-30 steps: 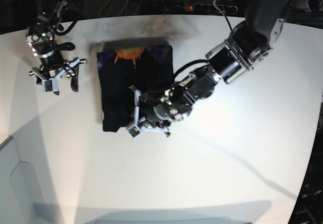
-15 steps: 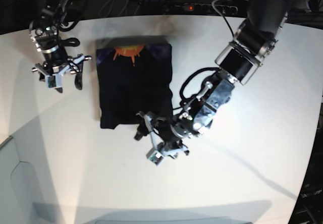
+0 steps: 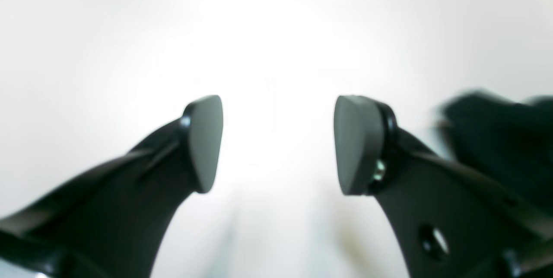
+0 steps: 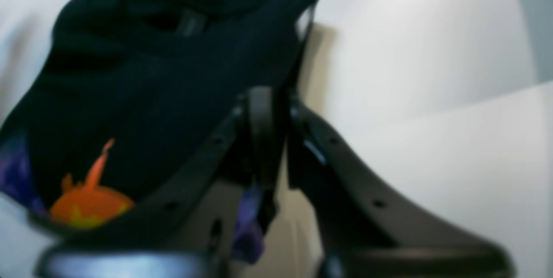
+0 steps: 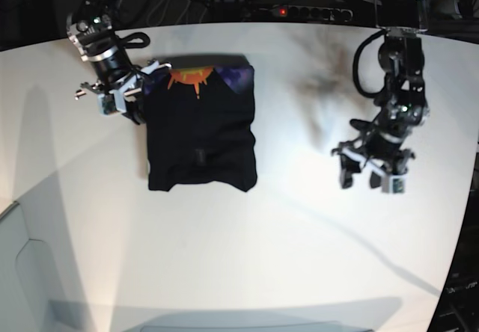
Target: Fold the T-shirt properly
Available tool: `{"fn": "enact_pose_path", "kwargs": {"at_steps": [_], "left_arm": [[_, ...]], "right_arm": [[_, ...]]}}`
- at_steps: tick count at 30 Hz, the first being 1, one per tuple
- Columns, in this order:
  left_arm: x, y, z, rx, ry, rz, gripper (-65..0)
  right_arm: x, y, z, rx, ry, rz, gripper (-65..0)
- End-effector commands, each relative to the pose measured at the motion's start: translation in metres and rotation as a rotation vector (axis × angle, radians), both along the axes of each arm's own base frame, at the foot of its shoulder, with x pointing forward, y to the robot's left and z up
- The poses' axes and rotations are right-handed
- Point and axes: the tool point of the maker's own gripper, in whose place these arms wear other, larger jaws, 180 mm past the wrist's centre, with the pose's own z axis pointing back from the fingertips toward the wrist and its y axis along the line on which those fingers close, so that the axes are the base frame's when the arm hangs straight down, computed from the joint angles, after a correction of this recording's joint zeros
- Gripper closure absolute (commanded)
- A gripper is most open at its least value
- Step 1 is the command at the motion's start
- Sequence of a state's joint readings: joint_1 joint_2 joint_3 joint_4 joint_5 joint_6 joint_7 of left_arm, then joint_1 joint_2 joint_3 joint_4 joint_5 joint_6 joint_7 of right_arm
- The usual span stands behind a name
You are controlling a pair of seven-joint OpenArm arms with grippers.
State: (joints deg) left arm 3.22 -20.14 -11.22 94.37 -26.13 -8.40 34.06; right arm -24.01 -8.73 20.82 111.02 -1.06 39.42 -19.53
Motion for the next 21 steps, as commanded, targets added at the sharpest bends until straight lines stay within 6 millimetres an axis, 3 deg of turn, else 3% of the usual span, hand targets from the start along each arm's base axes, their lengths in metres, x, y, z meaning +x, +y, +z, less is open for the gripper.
{"fn": "enact_pose_path", "kwargs": {"at_steps": [1, 6, 12, 17, 21], "left_arm": [[0.002, 0.01, 0.017, 0.003, -0.058, 0.014, -38.6], [-0.034, 0.051, -0.008, 0.02, 0.021, 0.118, -38.6], [-0.054, 0.058, -0.021, 0.029, 0.066, 0.136, -38.5], [-0.063, 0.058, -0.029, 0.029, 0.094, 0.136, -38.5], [-0.073, 0.058, -0.037, 0.032, 0.12, 0.136, -38.5]], "right_arm": [[0.003, 0.001, 0.012, 0.014, -0.049, 0.007, 0.0], [-0.009, 0.003, -0.007, 0.031, 0.01, 0.007, 0.0], [-0.017, 0.005, -0.036, 0.068, 0.086, 0.001, 0.0], [-0.018, 0.003, -0.041, 0.071, 0.097, -0.004, 0.0], [-0.013, -0.002, -0.017, 0.036, 0.036, -0.001, 0.0]]}}
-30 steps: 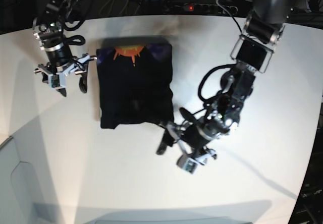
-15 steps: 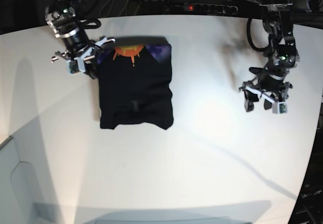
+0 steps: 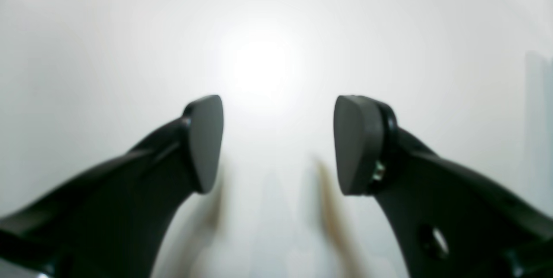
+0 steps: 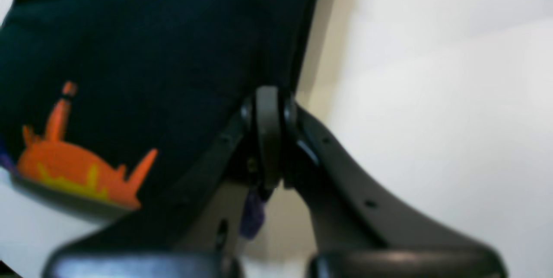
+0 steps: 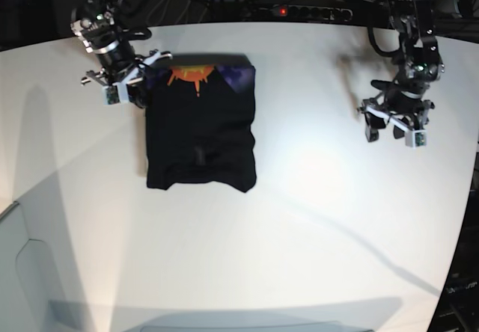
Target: Fold the T-shirt properly
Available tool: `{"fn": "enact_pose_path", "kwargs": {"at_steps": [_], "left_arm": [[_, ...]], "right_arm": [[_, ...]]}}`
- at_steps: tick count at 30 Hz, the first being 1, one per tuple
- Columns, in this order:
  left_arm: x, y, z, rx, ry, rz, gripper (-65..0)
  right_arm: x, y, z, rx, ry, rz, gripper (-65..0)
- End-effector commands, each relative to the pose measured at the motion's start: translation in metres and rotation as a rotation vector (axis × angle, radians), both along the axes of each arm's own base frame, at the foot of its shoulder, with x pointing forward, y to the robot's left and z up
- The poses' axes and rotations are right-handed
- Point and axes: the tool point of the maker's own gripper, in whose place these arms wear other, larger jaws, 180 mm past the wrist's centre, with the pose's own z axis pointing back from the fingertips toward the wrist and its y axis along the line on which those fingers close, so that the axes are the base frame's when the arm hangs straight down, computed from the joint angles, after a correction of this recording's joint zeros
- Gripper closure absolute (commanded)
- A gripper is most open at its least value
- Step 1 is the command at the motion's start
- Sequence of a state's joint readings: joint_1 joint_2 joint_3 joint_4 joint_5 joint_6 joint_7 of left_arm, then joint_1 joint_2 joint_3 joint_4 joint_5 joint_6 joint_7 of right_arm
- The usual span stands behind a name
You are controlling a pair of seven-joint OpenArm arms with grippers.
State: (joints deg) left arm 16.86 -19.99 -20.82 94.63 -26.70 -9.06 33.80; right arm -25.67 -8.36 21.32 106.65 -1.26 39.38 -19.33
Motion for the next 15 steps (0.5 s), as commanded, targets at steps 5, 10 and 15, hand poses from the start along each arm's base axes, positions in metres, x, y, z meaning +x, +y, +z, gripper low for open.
{"fn": "enact_pose_path", "kwargs": {"at_steps": [5, 10, 15], "left_arm": [[-0.01, 0.003, 0.002, 0.017, -0.003, -0.007, -38.5], [-0.026, 0.006, 0.008, 0.018, -0.009, 0.021, -38.5], [-0.044, 0.022, 0.018, 0.027, -0.027, 0.095, -38.5]], "right_arm": [[0.005, 0.013, 0.043, 0.004, -0.124, 0.039, 0.0], [-0.002, 0.035, 0.026, 0.055, -0.075, 0.084, 0.0], [-0.011, 0.042, -0.006, 0.097, 0.009, 0.086, 0.0]]}}
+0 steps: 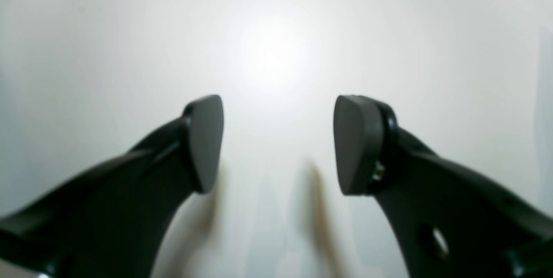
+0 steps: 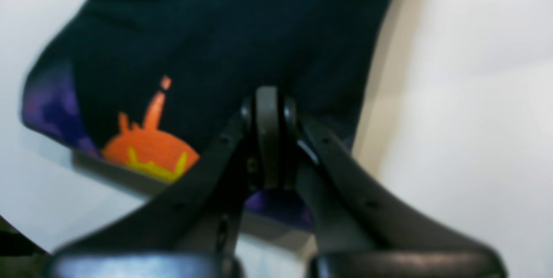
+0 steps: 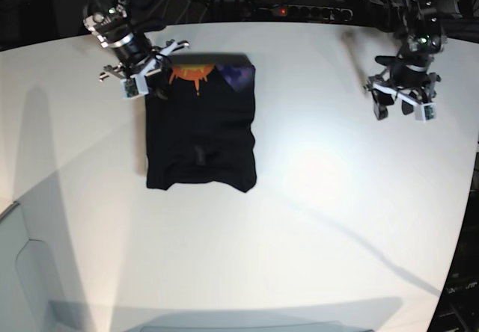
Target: Fold the T-shirt properly
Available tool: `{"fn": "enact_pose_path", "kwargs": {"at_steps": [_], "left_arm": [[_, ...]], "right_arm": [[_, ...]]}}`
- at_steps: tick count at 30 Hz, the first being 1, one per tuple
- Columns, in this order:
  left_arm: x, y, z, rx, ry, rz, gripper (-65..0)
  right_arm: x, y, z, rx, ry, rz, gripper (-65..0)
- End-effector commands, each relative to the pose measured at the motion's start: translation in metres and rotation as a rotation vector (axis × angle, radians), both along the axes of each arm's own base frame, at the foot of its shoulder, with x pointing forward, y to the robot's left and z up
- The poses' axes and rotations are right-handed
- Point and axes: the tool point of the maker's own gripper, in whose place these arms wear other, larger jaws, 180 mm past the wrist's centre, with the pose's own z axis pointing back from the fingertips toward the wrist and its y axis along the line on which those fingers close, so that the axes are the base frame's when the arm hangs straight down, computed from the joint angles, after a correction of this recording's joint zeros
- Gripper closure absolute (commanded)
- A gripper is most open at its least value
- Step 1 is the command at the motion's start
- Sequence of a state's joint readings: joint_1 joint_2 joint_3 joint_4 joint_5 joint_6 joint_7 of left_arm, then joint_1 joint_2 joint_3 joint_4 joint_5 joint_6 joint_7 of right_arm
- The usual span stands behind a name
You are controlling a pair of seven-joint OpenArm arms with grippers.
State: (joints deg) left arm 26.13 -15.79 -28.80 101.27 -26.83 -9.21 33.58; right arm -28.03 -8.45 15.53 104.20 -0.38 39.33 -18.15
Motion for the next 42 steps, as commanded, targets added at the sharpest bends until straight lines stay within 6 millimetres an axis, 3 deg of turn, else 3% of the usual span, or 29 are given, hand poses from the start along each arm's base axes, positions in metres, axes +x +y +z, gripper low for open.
{"fn": "enact_pose_path", "kwargs": {"at_steps": [1, 5, 9, 12, 14, 19, 24, 29, 34, 37, 42], "left_arm": [[0.001, 0.008, 0.012, 0.028, -0.029, 0.002, -38.5], [-0.019, 0.009, 0.002, 0.032, 0.022, 0.003, -38.5], [-0.046, 0.011, -0.01, 0.025, 0.08, 0.03, -38.4], [-0.065, 0.01, -0.005, 0.026, 0.088, 0.055, -36.9], [-0.074, 0.006, 0.002, 0.033, 0.088, 0.057, -32.1], [-0.099, -0.011, 0.011, 0.032, 0.115, 0.038, -18.7], [-0.14, -0.016, -0.002, 0.012, 0.216, 0.059, -11.7], [-0.175, -0.021, -0.009, -0.003, 0.298, 0.081, -1.0], [-0.213, -0.029, -0.017, -0.033, 0.385, 0.117, -0.1], [-0.238, -0.034, -0.022, -0.054, 0.445, 0.147, -0.1], [-0.286, -0.053, -0.064, -0.14, 0.596, 0.174, -0.1]], "right_arm": [[0.001, 0.002, 0.004, 0.016, -0.017, 0.007, 0.0], [0.004, 0.0, 0.004, 0.014, -0.023, 0.004, 0.0], [0.007, -0.005, 0.031, -0.02, -0.09, 0.005, 0.0], [0.005, -0.006, 0.048, -0.043, -0.126, 0.007, 0.0], [-0.005, -0.007, 0.047, -0.048, -0.108, 0.008, 0.0], [-0.052, -0.015, 0.026, -0.066, 0.022, -0.004, 0.0], [-0.097, -0.044, 0.01, -0.135, 0.145, -0.021, 0.0], [-0.12, -0.072, 0.004, -0.211, 0.208, -0.015, 0.0], [-0.147, -0.101, 0.003, -0.284, 0.28, -0.022, 0.0], [-0.172, -0.108, -0.004, -0.3, 0.352, 0.001, 0.0], [-0.214, -0.118, -0.026, -0.243, 0.48, -0.005, 0.0]]}}
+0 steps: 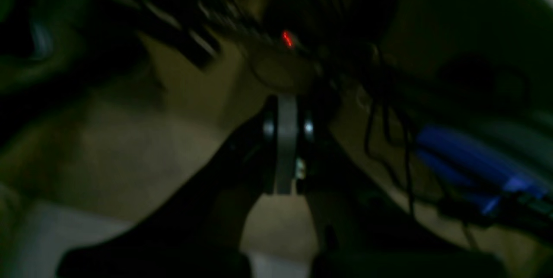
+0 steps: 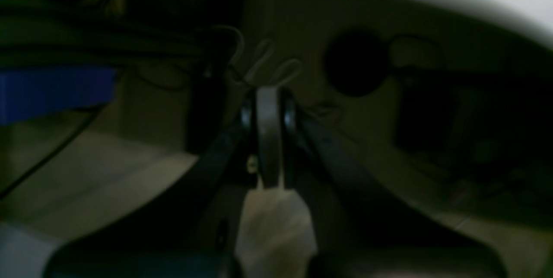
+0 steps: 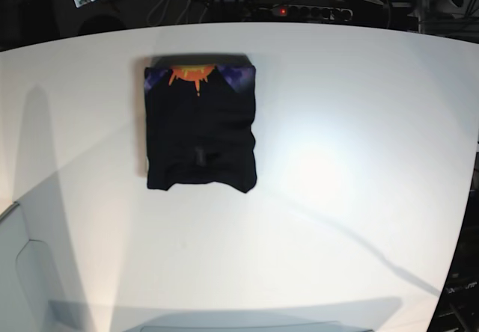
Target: Fold the T-shirt properly
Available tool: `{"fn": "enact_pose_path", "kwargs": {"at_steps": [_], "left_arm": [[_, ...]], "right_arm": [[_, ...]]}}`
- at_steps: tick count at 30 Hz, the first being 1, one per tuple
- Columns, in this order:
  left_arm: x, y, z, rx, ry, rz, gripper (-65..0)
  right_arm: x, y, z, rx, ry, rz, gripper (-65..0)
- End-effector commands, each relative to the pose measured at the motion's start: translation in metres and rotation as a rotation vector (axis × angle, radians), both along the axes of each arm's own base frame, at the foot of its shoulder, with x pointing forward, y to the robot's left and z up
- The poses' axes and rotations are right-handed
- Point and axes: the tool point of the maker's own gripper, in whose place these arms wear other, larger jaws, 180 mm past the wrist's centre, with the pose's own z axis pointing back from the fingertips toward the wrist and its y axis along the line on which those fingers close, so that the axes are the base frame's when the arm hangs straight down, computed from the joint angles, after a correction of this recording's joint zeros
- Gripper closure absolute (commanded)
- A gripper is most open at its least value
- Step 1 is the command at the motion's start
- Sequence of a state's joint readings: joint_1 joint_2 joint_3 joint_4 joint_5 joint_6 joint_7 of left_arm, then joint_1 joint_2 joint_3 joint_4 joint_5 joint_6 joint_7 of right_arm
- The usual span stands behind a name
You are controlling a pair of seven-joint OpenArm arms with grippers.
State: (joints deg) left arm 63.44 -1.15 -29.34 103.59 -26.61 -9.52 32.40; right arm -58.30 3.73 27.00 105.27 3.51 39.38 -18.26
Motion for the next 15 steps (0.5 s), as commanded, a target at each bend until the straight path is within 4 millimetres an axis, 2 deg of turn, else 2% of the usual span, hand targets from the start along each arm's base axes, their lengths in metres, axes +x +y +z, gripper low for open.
{"fn": "enact_pose_path", "kwargs": {"at_steps": [1, 5, 8, 11, 13, 15], "left_arm": [[-0.012, 0.003, -0.004, 0.003, 0.035, -0.001, -0.1], [-0.026, -0.001, -0.04, -0.044, 0.106, -0.002, -0.1], [-0.021, 0.005, -0.068, -0.026, 0.089, 0.003, -0.1], [-0.021, -0.005, -0.104, 0.012, 0.103, -0.113, -0.1], [-0.029, -0.013, -0.124, 0.035, 0.131, -0.211, -0.1], [-0.032, -0.019, -0.141, 0.046, 0.133, -0.266, -0.1]], "right_arm": [[-0.006, -0.001, 0.0, 0.017, 0.014, 0.016, 0.0], [-0.034, 0.001, -0.023, 0.061, 0.109, 0.012, 0.0], [-0.047, 0.013, -0.042, 0.106, 0.163, 0.015, 0.0], [-0.058, 0.025, -0.069, 0.157, 0.222, -0.012, 0.0], [-0.064, 0.031, -0.086, 0.185, 0.26, -0.031, 0.0], [-0.069, 0.042, -0.101, 0.218, 0.298, -0.032, 0.0]]}}
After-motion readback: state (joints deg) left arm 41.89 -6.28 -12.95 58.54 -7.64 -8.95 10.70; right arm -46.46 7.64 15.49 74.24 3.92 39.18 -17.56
